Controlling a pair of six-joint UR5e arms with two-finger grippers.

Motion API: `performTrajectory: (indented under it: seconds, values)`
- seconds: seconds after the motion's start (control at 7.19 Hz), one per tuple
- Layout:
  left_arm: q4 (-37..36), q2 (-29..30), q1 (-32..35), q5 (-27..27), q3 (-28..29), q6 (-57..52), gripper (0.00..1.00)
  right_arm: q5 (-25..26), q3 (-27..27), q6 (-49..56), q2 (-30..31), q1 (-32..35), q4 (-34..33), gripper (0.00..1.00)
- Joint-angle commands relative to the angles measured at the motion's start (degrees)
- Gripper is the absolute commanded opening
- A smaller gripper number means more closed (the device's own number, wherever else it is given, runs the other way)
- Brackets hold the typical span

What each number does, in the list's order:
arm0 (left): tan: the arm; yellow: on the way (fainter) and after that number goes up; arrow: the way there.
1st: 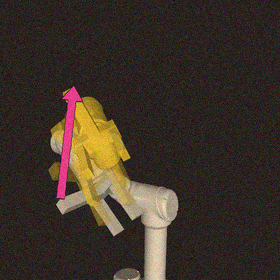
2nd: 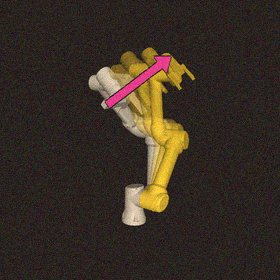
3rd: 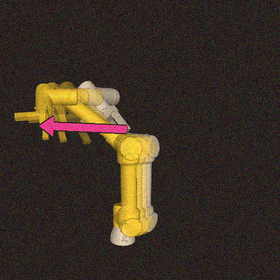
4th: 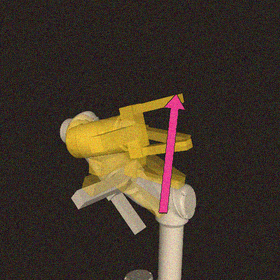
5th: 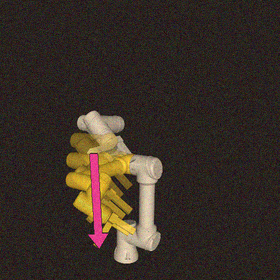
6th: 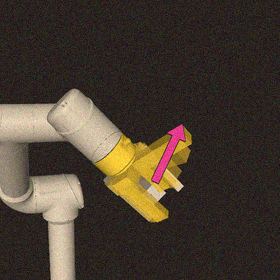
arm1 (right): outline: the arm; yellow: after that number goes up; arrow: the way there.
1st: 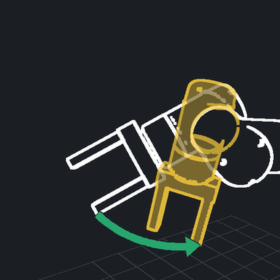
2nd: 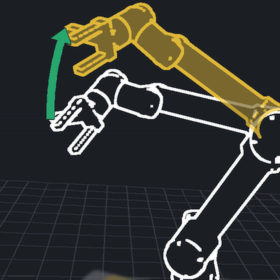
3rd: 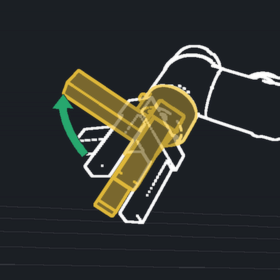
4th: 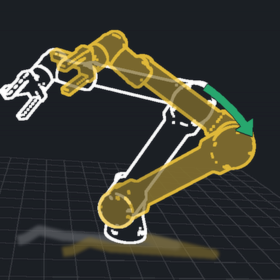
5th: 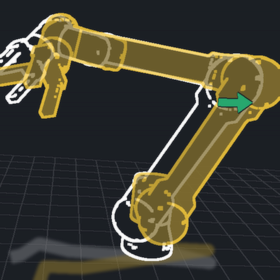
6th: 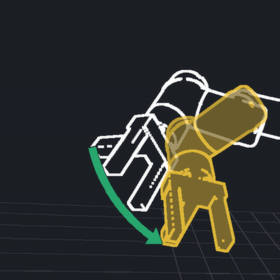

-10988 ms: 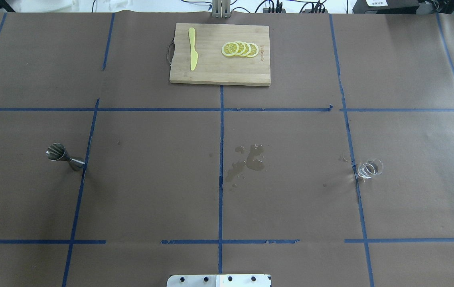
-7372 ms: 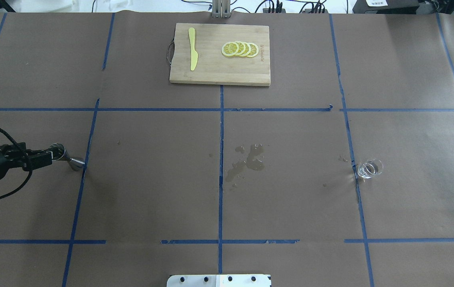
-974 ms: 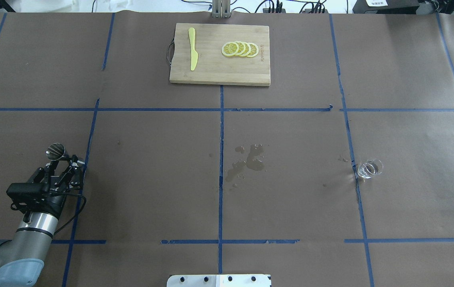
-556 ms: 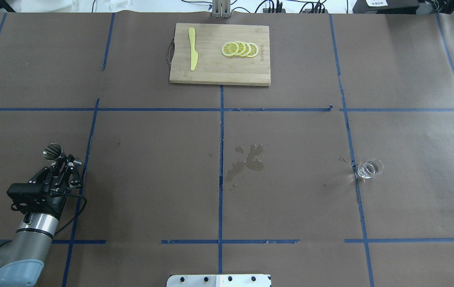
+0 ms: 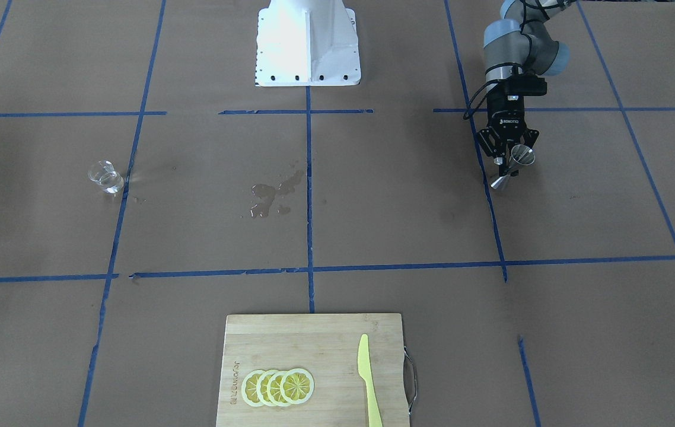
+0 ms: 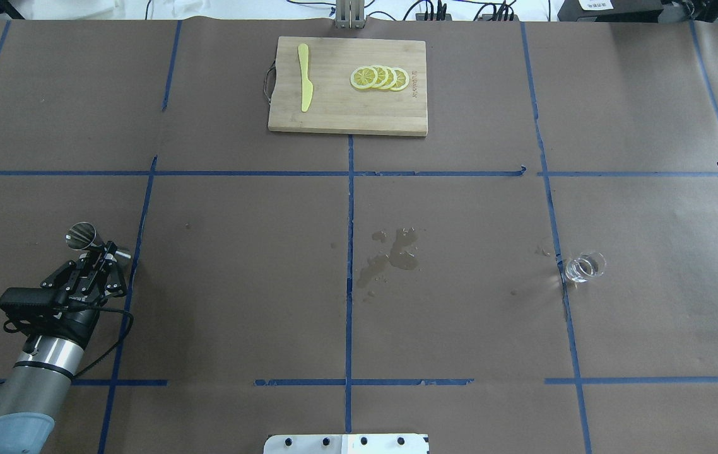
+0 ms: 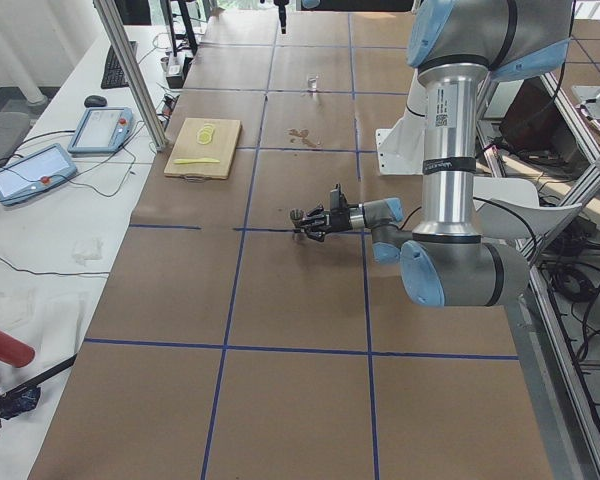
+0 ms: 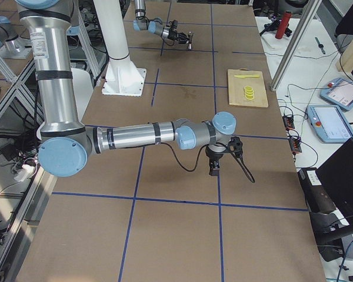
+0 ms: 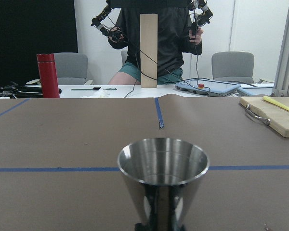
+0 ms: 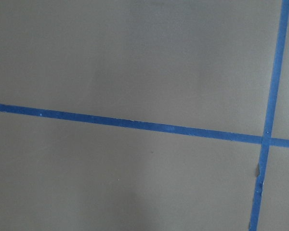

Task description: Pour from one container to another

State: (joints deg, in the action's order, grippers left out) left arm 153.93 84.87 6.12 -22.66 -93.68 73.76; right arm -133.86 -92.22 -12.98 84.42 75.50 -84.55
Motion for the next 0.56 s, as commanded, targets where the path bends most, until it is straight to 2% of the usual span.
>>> performTrajectory:
  seconds: [0.0, 0.14, 0.42]
  values:
    - [7.1, 0.1, 0.0, 0.0, -0.3, -9.5, 0.00, 0.0, -0.3, -0.1, -1.0, 0.0, 0.0, 1.00]
    - [10.0, 0.1, 0.0, 0.0, -0.2, -13.1, 0.00, 0.0, -0.3, -0.2, -1.9, 0.0, 0.0, 1.00]
    - [11.0, 2.4, -0.2, 0.0, -0.7, -15.5, 0.00, -0.1, -0.9, -3.2, -3.5, -0.8, 0.0, 1.00]
